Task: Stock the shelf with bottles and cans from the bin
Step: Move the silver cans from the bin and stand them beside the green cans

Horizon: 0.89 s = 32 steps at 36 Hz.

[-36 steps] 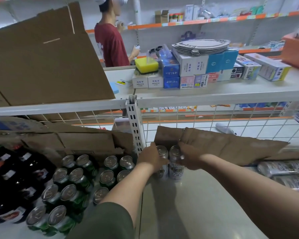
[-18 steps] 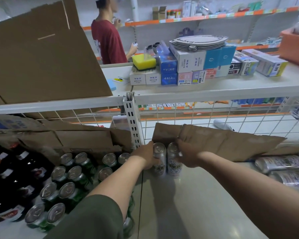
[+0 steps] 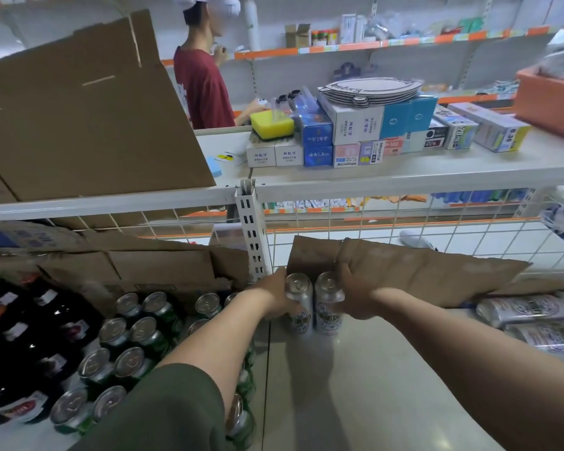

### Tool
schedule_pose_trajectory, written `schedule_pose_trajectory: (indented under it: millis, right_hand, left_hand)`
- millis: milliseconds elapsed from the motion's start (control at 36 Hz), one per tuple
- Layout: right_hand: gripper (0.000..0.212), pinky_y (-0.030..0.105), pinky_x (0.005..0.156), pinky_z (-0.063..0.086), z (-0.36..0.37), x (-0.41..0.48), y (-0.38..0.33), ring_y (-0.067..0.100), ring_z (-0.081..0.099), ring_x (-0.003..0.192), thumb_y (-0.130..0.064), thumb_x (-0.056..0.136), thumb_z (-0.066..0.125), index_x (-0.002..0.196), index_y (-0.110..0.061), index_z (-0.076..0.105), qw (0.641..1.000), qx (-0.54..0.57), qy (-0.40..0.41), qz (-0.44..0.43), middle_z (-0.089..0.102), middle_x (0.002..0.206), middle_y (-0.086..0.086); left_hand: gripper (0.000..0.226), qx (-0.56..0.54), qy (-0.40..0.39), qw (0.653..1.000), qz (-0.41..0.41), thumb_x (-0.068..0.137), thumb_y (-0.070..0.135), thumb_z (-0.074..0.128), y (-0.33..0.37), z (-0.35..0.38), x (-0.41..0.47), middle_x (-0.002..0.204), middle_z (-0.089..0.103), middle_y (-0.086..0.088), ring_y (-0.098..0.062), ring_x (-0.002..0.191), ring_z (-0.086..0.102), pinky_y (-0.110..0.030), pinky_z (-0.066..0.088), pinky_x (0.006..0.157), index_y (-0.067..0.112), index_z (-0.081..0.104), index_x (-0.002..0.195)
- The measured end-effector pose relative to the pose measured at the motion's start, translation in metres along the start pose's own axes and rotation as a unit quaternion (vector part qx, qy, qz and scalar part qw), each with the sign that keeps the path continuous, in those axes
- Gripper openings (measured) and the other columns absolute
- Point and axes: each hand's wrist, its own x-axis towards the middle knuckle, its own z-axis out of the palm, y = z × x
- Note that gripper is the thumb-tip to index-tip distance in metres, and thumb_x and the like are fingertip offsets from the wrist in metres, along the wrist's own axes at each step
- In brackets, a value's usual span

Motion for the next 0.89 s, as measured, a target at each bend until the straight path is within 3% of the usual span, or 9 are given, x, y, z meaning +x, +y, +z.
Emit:
schedule_pose_trajectory:
  millis: [139, 222, 306, 444, 583, 639, 722, 806, 889]
  right_hand:
    - [0.121, 0.044, 0.102, 0.045, -0.01, -0.009, 0.008, 0.033, 0.047, 0.126, -0.06, 0.065, 0.081, 0.148, -0.024, 0.001, 1.0, -0.006, 0.012, -0.005, 0.04, 0.147, 0.011]
    - [0.102, 0.037, 0.102, 0.04, -0.024, -0.024, 0.01, 0.033, 0.042, 0.131, -0.048, 0.078, 0.078, 0.15, -0.014, 0.014, 1.0, -0.008, 0.008, 0.02, 0.037, 0.147, 0.012]
    - [0.109, 0.038, 0.112, 0.031, -0.027, -0.04, 0.033, 0.032, 0.034, 0.142, -0.043, 0.084, 0.075, 0.158, -0.017, -0.001, 0.999, 0.037, 0.007, 0.039, 0.033, 0.153, 0.012]
    - [0.078, 0.024, 0.091, 0.041, -0.043, -0.092, 0.091, 0.027, 0.053, 0.123, -0.039, 0.088, 0.07, 0.151, -0.019, 0.027, 0.994, 0.039, 0.048, 0.095, 0.051, 0.14, 0.009]
    - [0.042, 0.027, 0.08, 0.045, -0.076, -0.139, 0.157, 0.026, 0.06, 0.109, -0.037, 0.082, 0.069, 0.117, -0.018, 0.055, 0.984, 0.035, 0.091, 0.148, 0.063, 0.112, 0.003]
    - [0.038, 0.032, 0.081, 0.048, -0.087, -0.16, 0.192, 0.024, 0.062, 0.102, -0.039, 0.08, 0.067, 0.108, -0.014, 0.058, 0.98, 0.046, 0.102, 0.166, 0.066, 0.106, 0.002]
    - [0.064, 0.03, 0.081, 0.049, -0.099, -0.19, 0.247, 0.021, 0.06, 0.106, -0.05, 0.072, 0.069, 0.125, -0.019, 0.053, 0.974, 0.05, 0.109, 0.194, 0.062, 0.123, 0.002]
    - [0.06, 0.02, 0.069, 0.049, -0.113, -0.222, 0.291, 0.023, 0.06, 0.103, -0.038, 0.085, 0.07, 0.132, -0.012, 0.044, 0.968, 0.049, 0.081, 0.233, 0.056, 0.134, 0.004]
    - [0.053, 0.031, 0.088, 0.05, -0.121, -0.246, 0.339, 0.025, 0.06, 0.113, -0.036, 0.082, 0.07, 0.129, -0.021, 0.05, 0.963, 0.062, 0.074, 0.251, 0.06, 0.13, 0.005]
  left_hand:
    - [0.053, 0.018, 0.052, 0.998, 0.021, 0.09, 0.035, 0.069, 0.013, -0.018, -0.011, 0.112, 0.063, -0.005, -0.028, 0.098, 0.064, -0.041, 0.058, 0.082, 0.024, 0.042, 0.135]
    - [0.022, 0.027, 0.08, 0.995, 0.051, 0.092, 0.027, 0.065, 0.025, -0.026, -0.017, 0.107, 0.063, -0.004, -0.024, 0.094, 0.061, -0.036, 0.054, 0.081, 0.021, 0.054, 0.11]
    - [0.008, 0.04, 0.126, 0.987, 0.09, 0.091, 0.018, 0.058, 0.041, -0.028, -0.018, 0.101, 0.063, -0.003, -0.022, 0.09, 0.06, -0.038, 0.054, 0.08, 0.024, 0.054, 0.087]
    - [0.021, 0.017, 0.089, 0.983, 0.159, 0.094, 0.013, 0.061, 0.092, -0.003, -0.01, 0.106, 0.064, -0.005, -0.024, 0.098, 0.062, -0.034, 0.05, 0.08, 0.022, 0.056, 0.113]
    - [0.003, 0.023, 0.046, 0.976, 0.214, 0.096, 0.015, 0.064, 0.165, 0.039, 0.0, 0.098, 0.064, 0.001, -0.016, 0.091, 0.059, -0.024, 0.042, 0.068, 0.017, 0.066, 0.097]
    - [0.01, 0.028, 0.034, 0.972, 0.231, 0.097, 0.014, 0.06, 0.202, 0.056, 0.002, 0.099, 0.064, 0.003, -0.016, 0.095, 0.06, -0.026, 0.047, 0.078, 0.019, 0.068, 0.097]
    - [0.014, 0.022, 0.007, 0.964, 0.266, 0.096, 0.021, 0.06, 0.261, 0.08, 0.005, 0.117, 0.064, 0.004, -0.02, 0.111, 0.061, -0.03, 0.048, 0.097, 0.026, 0.061, 0.109]
    - [0.053, 0.054, -0.039, 0.953, 0.296, 0.091, 0.029, 0.068, 0.321, 0.114, 0.01, 0.134, 0.06, 0.001, -0.023, 0.125, 0.058, -0.026, 0.046, 0.099, 0.022, 0.051, 0.14]
    - [0.074, 0.104, -0.093, 0.949, 0.281, 0.09, 0.026, 0.071, 0.367, 0.158, 0.025, 0.147, 0.053, -0.007, -0.027, 0.128, 0.056, -0.033, 0.049, 0.101, 0.024, 0.035, 0.155]
